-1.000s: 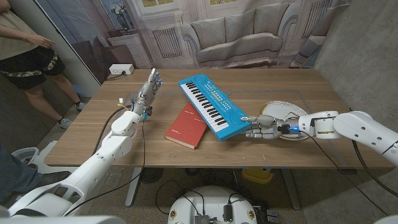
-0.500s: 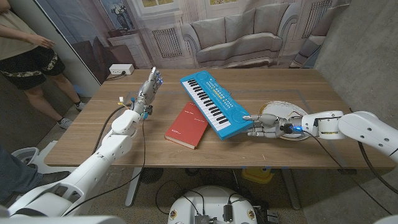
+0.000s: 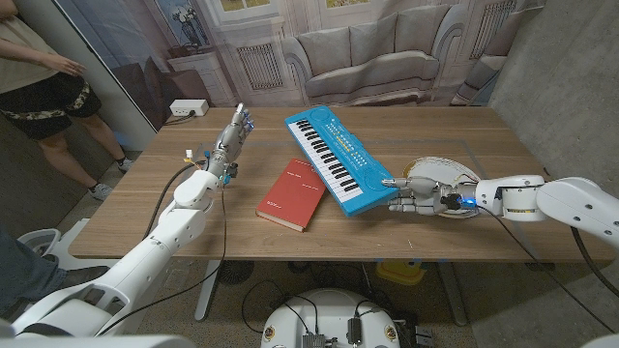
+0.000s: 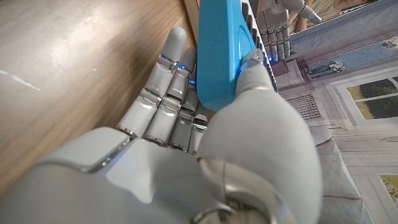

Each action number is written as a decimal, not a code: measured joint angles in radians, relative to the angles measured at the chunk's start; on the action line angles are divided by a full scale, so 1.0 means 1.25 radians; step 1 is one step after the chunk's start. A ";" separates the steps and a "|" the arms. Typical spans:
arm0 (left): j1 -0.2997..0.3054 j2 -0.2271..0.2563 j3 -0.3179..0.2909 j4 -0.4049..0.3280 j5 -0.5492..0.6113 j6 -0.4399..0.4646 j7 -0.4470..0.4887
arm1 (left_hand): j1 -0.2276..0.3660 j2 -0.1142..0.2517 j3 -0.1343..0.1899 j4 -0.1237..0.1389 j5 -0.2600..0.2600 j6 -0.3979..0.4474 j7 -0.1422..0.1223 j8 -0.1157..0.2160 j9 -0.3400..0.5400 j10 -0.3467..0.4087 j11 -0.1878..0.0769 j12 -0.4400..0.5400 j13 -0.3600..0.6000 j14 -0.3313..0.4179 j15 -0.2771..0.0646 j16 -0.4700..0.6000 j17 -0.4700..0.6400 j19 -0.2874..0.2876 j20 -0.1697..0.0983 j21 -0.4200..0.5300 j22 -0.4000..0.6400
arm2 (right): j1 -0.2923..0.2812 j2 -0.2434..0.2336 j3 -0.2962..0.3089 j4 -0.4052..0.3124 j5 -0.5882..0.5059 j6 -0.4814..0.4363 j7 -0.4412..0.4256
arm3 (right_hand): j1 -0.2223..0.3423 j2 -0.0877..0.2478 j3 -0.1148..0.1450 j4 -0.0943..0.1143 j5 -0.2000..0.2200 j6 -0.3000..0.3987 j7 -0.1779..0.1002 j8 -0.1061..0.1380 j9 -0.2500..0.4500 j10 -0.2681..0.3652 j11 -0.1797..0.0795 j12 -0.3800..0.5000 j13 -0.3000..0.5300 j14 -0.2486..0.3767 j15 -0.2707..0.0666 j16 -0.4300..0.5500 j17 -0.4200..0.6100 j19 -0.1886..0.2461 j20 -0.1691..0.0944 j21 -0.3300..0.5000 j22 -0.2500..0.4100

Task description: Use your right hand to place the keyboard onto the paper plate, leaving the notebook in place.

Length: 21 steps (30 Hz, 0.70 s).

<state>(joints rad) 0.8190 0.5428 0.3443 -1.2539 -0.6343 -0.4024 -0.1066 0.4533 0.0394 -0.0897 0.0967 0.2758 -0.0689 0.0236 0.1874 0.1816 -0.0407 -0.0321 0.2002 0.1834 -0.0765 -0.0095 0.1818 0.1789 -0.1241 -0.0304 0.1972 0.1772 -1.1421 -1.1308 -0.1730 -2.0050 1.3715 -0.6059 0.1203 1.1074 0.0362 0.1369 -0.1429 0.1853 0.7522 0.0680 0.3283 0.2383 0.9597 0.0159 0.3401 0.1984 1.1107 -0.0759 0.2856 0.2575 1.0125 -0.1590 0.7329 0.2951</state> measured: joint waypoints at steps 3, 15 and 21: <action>0.000 0.000 0.001 -0.001 0.001 0.000 -0.001 | 0.001 0.001 0.000 0.000 0.000 0.000 0.000 0.000 0.000 0.000 0.000 0.000 0.000 0.000 0.000 0.000 0.000 0.000 0.000 0.000 0.000 | -0.021 -0.005 0.016 -0.007 0.004 0.009 -0.006 | 0.000 0.000 0.000 0.000 0.000 0.000 0.000 0.000 0.000 0.001 0.001 0.000 0.000 0.001 -0.001 0.000 0.000 0.000 0.000 0.003 0.000; 0.002 -0.002 0.001 -0.006 0.002 -0.002 -0.001 | 0.003 0.003 -0.007 0.000 0.000 0.000 0.000 0.000 0.000 0.000 0.000 0.000 0.000 0.000 0.000 0.000 0.000 0.000 0.000 0.000 0.000 | -0.077 -0.013 0.058 -0.025 0.012 0.040 -0.026 | 0.000 0.000 0.000 0.000 0.000 0.000 0.000 -0.005 0.002 0.001 0.001 -0.003 0.003 0.001 -0.001 -0.001 0.000 -0.007 0.001 0.009 0.004; 0.004 -0.002 0.002 -0.010 0.003 -0.005 -0.001 | 0.003 0.003 -0.007 0.000 0.000 0.000 0.000 0.000 0.000 0.000 0.000 0.000 0.000 0.000 0.000 0.000 0.000 0.000 0.000 0.000 0.000 | -0.120 -0.013 0.094 -0.035 0.012 0.051 -0.032 | 0.000 0.000 0.001 -0.001 0.000 0.000 0.000 -0.008 0.002 0.001 0.001 -0.003 0.007 0.001 -0.001 -0.002 0.000 -0.007 0.001 0.012 0.004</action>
<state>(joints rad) 0.8238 0.5400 0.3474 -1.2660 -0.6306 -0.4087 -0.1080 0.4574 0.0435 -0.0981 0.0966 0.2758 -0.0689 0.0236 0.1874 0.1817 -0.0407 -0.0321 0.2002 0.1834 -0.0765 -0.0095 0.1818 0.1790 -0.1241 -0.0304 0.1972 0.1772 -1.2927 -1.1469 -0.0555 -2.0485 1.3860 -0.5418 0.0800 1.1074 0.0362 0.1386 -0.1447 0.1853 0.7523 0.0680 0.3188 0.2413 0.9613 0.0174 0.3362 0.2073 1.1123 -0.0774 0.2835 0.2574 1.0034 -0.1572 0.7482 0.2998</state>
